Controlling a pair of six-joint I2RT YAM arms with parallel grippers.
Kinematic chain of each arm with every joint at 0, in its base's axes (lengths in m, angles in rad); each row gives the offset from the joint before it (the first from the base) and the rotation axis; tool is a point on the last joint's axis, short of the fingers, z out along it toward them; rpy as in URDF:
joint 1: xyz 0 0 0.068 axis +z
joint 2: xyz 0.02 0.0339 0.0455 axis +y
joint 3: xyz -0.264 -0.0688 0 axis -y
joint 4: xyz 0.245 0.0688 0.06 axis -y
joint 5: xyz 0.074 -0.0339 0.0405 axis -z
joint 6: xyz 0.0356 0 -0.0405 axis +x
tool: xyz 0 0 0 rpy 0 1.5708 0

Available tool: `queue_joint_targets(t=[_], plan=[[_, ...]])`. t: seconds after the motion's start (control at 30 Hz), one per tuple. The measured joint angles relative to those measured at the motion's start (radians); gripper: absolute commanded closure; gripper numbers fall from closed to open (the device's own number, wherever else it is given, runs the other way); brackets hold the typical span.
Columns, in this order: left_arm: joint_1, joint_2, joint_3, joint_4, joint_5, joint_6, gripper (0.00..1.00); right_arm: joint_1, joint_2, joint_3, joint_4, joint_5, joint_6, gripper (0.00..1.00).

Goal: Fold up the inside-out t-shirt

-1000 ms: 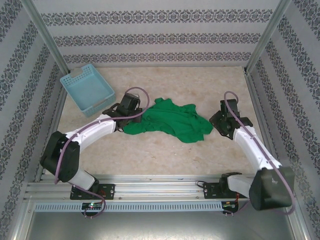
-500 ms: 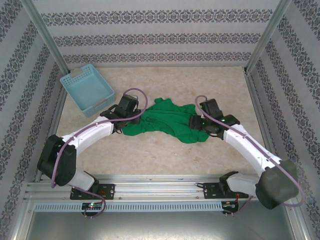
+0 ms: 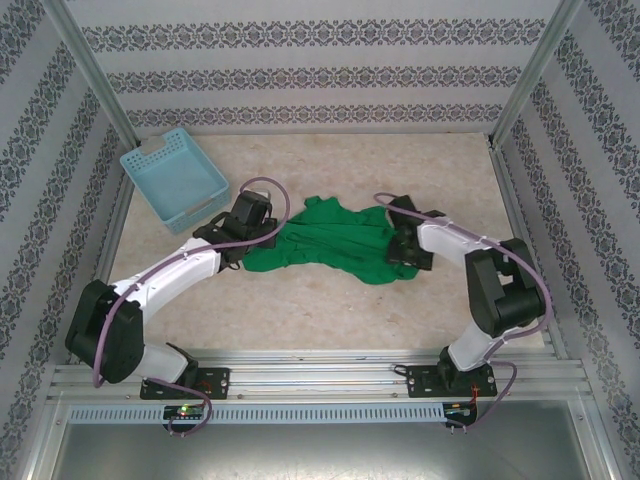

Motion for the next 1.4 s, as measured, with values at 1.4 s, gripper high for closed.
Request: queue_joint_targets(t=[1.4], plan=[[0.008,0.077,0.041,-0.003,0.08,0.005,1.0,-0.063,-0.226,-0.109,0.138,-0.323,-0.049,0.29]])
